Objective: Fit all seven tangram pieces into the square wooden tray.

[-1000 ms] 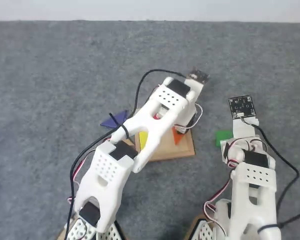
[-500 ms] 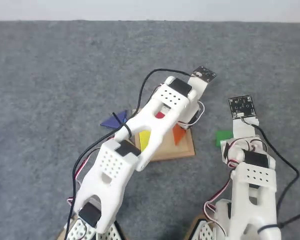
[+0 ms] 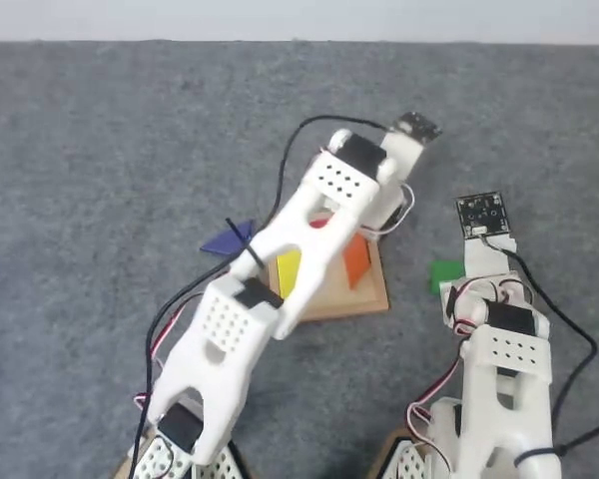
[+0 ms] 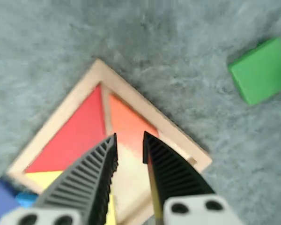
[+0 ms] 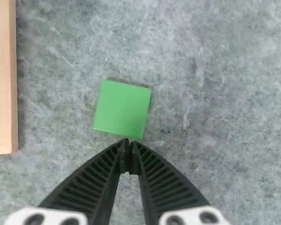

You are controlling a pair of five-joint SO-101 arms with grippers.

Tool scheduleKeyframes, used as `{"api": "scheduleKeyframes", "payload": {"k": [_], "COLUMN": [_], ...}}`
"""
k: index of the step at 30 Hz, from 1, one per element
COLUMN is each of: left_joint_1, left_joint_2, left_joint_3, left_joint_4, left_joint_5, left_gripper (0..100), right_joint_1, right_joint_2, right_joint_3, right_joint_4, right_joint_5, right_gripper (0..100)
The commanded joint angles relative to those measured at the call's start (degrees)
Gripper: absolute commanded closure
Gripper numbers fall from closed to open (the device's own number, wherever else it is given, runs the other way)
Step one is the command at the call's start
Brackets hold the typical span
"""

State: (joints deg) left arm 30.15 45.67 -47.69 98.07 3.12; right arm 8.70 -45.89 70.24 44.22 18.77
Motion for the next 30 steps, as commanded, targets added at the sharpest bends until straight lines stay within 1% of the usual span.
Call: {"api": "scheduleKeyframes", "payload": {"k": [1,3,6,12,15,17,19,21,24,28,30], "left_joint_1": [-2.6,-4.7,-9.3,-20.7,-24.2,-25.9,-27.3,-28.2,-28.3,-28.2,-28.3], "left_joint_2": [-15.3,-20.7,-29.8,-43.8,-48.0,-49.3,-49.3,-49.3,-49.3,-49.3,-49.3], "left_joint_3": [6.1,11.6,21.5,50.2,64.4,71.2,75.5,78.2,80.7,83.4,84.4], "left_joint_4": [2.6,2.4,0.2,-11.7,-19.7,-24.4,-28.5,-31.5,-33.0,-33.2,-35.1], "left_joint_5": [-0.9,-1.5,-4.7,-11.9,-15.3,-16.7,-17.7,-17.9,-19.9,-22.1,-22.8], "left_gripper": [91,91,91,91,91,91,89,85,83,83,83], "right_joint_1": [-0.5,-0.5,-0.5,-2.0,-2.6,-2.6,-2.6,-2.7,-2.7,-2.7,-2.7], "right_joint_2": [-1.6,-1.6,-1.6,-1.6,-1.6,-1.6,-1.6,-1.6,-1.6,-1.6,-1.6], "right_joint_3": [-0.3,-0.3,-0.2,1.6,1.9,2.0,2.1,2.2,2.2,2.2,2.2], "right_joint_4": [-1.0,-1.0,-1.0,-2.9,-3.4,-3.4,-3.4,-3.4,-3.4,-3.4,-3.4], "right_joint_5": [-0.4,-0.4,-0.4,1.4,1.5,1.5,1.5,1.5,1.5,1.5,1.5], "right_gripper": [99.0,99.0,99.0,99.0,99.0,99.0,99.0,99.0,99.0,99.0,99.0]}}
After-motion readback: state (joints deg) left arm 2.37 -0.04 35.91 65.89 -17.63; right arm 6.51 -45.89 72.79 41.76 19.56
